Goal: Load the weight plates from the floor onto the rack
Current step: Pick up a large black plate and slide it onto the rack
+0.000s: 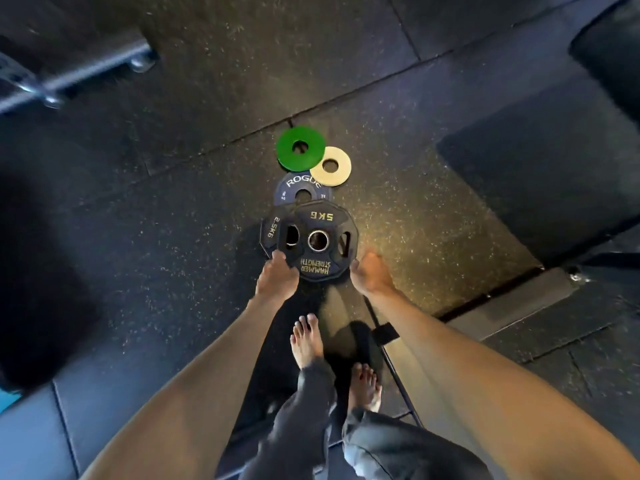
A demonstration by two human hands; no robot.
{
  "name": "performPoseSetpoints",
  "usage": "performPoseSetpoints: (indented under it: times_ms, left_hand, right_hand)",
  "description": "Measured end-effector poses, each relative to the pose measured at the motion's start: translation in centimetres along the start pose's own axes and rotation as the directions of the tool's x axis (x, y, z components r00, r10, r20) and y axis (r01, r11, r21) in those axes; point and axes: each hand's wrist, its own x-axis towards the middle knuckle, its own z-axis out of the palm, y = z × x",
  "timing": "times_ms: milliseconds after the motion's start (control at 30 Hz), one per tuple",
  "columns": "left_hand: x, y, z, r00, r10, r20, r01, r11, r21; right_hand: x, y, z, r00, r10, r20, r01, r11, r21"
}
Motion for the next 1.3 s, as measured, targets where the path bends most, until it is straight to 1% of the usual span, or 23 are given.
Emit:
performPoseSetpoints:
  times_ms: [133, 233, 333, 433, 533, 633, 767, 967, 1100, 1200, 1300]
  left_hand:
    - [9.7, -2.1, 3.4, 0.998, -0.057, -0.038, 0.058, 0.998, 0.008]
    - [15.2, -3.5, 5.2, 0.991, -0.095, -0.091, 0.097, 0.995, 0.022]
    - [19.3, -5.0, 6.4, 0.991, -0.069, -0.112, 0.069, 0.998, 0.0]
    - [21.4, -5.4, 6.9, 0.988, -0.052, -0.146, 0.056, 0.998, 0.021]
    - [21.9, -4.9, 6.9, 0.982, 0.029, -0.185, -0.009, 0.994, 0.108]
    - [21.2, -4.9, 6.3, 0.984, 0.034, -0.177, -0.02, 0.997, 0.079]
    - [16.1, -4.7, 4.0, 0.99, -0.011, -0.141, 0.011, 1.0, 0.001]
    - [3.1, -1.6, -2.8, 0.991, -0.083, -0.105, 0.074, 0.994, -0.085]
    - [-6.8, 0.9, -8.4, 0.985, -0.12, -0.123, 0.097, 0.979, -0.177]
    - [-14.5, 2.2, -11.4, 0.982, -0.129, -0.136, 0.096, 0.968, -0.231]
    - [-21.9, 2.2, -12.9, 0.969, -0.167, -0.184, 0.115, 0.957, -0.267]
  right_hand:
    - [9.0, 2.2, 4.5, 0.987, 0.153, -0.055, -0.149, 0.986, 0.072]
    - [14.0, 3.9, 7.3, 0.977, 0.199, -0.079, -0.188, 0.974, 0.13]
    - [17.5, 5.1, 9.6, 0.975, 0.218, -0.05, -0.206, 0.963, 0.174]
    - [19.2, 5.5, 11.0, 0.969, 0.237, -0.068, -0.218, 0.952, 0.213]
    - [19.1, 5.5, 11.2, 0.964, 0.251, -0.088, -0.229, 0.952, 0.205]
    - [17.3, 5.1, 10.6, 0.972, 0.202, -0.121, -0.177, 0.966, 0.187]
    - [12.0, 3.3, 7.7, 0.981, 0.152, -0.122, -0.122, 0.966, 0.227]
    - [-0.8, -2.0, -0.5, 0.985, 0.137, -0.104, -0.111, 0.969, 0.221]
    - [-9.9, -6.1, -6.6, 0.987, 0.103, -0.126, -0.075, 0.975, 0.209]
    - [-16.8, -8.1, -10.5, 0.989, 0.056, -0.138, -0.019, 0.967, 0.254]
    - [-23.1, -9.0, -13.3, 0.989, 0.034, -0.146, 0.014, 0.949, 0.315]
